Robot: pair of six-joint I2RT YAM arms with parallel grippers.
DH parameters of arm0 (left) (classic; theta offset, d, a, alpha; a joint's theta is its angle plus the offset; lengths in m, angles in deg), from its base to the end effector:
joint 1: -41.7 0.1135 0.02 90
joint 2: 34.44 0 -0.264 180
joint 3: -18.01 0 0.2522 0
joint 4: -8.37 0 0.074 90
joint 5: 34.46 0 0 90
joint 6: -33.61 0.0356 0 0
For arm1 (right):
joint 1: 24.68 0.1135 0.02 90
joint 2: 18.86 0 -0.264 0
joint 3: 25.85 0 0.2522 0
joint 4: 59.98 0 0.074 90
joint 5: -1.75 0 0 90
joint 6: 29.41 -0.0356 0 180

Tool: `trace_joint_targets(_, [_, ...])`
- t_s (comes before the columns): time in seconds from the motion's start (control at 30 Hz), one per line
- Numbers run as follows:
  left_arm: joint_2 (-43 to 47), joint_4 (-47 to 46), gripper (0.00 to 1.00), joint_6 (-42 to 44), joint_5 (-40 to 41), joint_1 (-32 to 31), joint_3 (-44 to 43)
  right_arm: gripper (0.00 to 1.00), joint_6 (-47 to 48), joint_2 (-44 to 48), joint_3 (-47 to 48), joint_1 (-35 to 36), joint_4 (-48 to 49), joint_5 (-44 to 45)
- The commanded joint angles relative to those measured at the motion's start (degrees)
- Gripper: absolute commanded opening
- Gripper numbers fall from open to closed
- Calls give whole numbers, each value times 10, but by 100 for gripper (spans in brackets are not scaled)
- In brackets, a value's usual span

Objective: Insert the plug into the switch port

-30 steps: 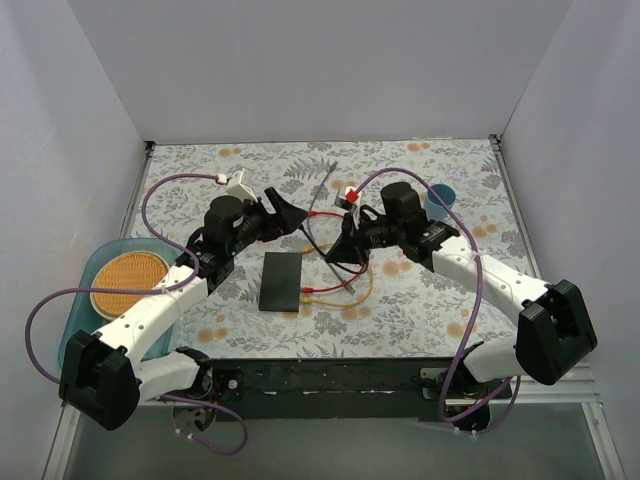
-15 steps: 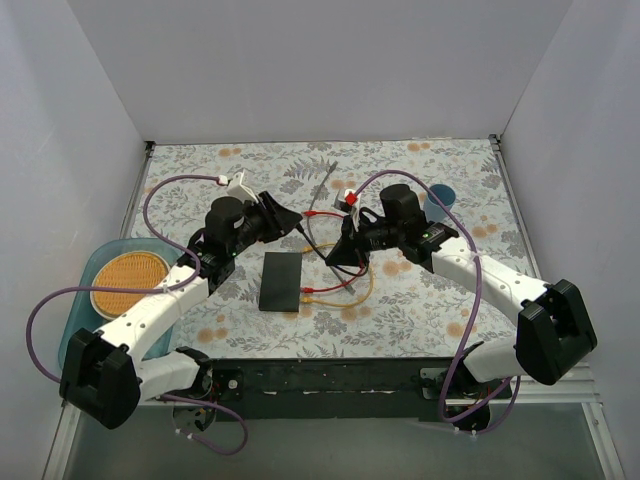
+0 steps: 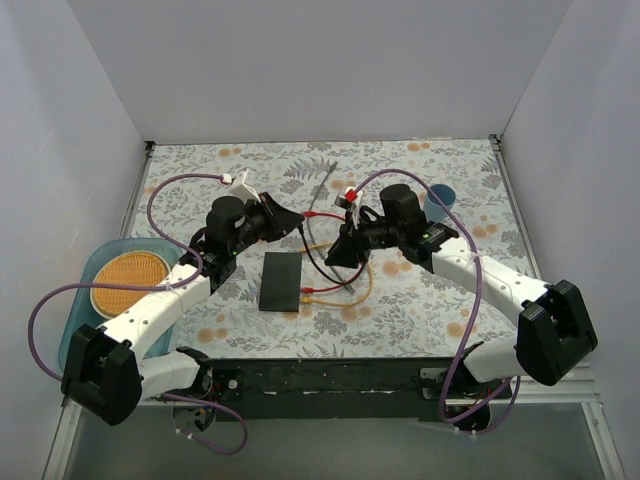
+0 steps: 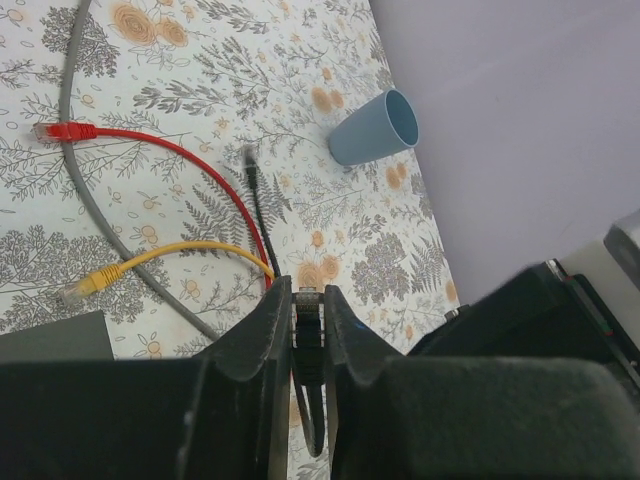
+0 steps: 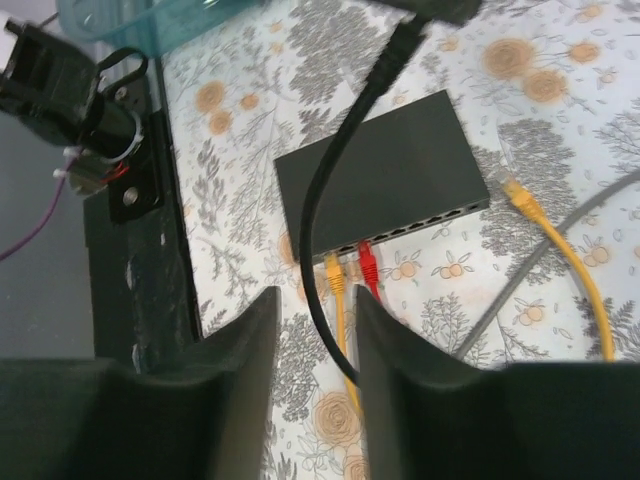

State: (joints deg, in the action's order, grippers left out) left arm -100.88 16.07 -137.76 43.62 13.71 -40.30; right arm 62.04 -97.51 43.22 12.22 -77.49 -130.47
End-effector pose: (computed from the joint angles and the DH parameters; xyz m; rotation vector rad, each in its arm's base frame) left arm 0.2339 -0.1327 0.2901 -0.8059 1.9770 -1.4411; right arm 0.2304 0.2029 0.2847 -1.1260 1.7700 1.1310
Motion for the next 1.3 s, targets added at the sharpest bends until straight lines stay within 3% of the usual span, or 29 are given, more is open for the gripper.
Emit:
trace_joint_targets(0.0, [20, -24, 0, 20, -20, -1, 16, 55, -66, 32, 12, 1, 59, 90])
trace_joint_targets(0.1, [45, -59, 0, 26, -33, -1, 37, 73, -113, 41, 13, -1, 109, 95])
trace_joint_targets(0.27, [82, -139, 0, 35, -67, -2, 73, 81, -198, 39, 8, -8, 230, 54])
trace_joint_targets(0.37, [111, -199, 0, 36, -92, -1, 102, 74, -247, 19, 14, -10, 284, 22])
trace_joint_targets(0.63, [151, -277, 0, 36, -136, -1, 140, 70, -342, -19, 11, -10, 399, -43])
trace_joint_targets(1.27, [149, -316, 0, 20, -169, -1, 141, 59, -365, -45, 9, 12, 441, -94])
